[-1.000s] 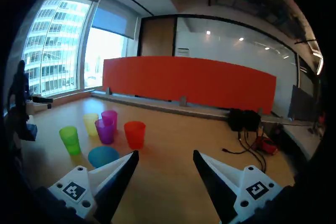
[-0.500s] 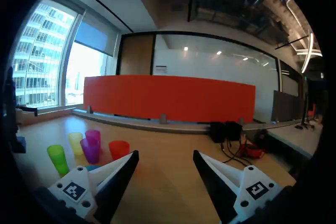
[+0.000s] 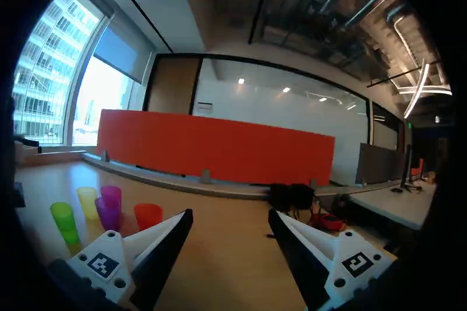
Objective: Pour water
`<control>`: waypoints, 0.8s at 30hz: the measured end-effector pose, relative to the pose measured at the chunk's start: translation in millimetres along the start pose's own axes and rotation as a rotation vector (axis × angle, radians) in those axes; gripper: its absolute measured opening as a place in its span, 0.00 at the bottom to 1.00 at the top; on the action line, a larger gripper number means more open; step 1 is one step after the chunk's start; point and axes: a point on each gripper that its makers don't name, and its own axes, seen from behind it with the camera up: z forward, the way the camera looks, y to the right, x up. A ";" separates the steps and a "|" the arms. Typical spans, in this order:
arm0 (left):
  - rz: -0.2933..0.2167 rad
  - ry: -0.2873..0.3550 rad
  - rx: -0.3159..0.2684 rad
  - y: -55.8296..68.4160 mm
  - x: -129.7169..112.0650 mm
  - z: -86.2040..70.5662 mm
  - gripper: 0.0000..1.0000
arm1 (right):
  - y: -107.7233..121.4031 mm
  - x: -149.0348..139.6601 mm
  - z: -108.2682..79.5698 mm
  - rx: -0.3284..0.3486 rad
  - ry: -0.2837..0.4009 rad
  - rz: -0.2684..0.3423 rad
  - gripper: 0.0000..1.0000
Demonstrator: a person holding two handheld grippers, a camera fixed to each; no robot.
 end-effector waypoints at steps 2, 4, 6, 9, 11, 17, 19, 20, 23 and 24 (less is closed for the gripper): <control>0.002 0.006 0.016 -3.0 0.2 1.5 0.96 | 0.4 1.0 -0.3 -0.005 0.001 0.005 1.00; 0.000 0.013 0.031 -6.1 -0.1 3.1 0.96 | 0.9 1.1 -0.7 -0.007 0.002 0.011 1.00; -0.001 0.021 0.046 -9.5 -0.9 4.7 0.95 | 1.5 0.7 -1.2 -0.010 0.001 0.019 1.00; 0.002 0.027 0.065 -13.8 -4.2 6.1 0.96 | 3.6 -0.2 -2.0 -0.012 -0.002 0.031 1.00; 0.013 0.030 0.078 -16.3 -6.4 6.5 0.95 | 5.0 1.1 -3.1 -0.014 -0.002 0.037 1.00; 0.052 0.029 0.114 -19.6 -18.4 10.0 0.96 | 6.8 6.6 -3.6 -0.020 -0.002 0.042 1.00; 0.057 0.027 0.124 -20.6 -23.0 10.3 0.96 | 6.2 8.5 -3.3 -0.018 -0.002 0.043 1.00; 0.059 0.027 0.129 -21.1 -25.5 10.3 0.96 | 5.6 9.6 -3.1 -0.017 -0.002 0.044 1.00; 0.065 0.026 0.142 -23.2 -30.2 10.2 0.96 | 4.6 13.0 -2.5 -0.016 -0.002 0.045 1.00; 0.067 0.027 0.145 -24.0 -31.1 10.2 0.96 | 4.1 13.9 -2.5 -0.015 -0.002 0.045 1.00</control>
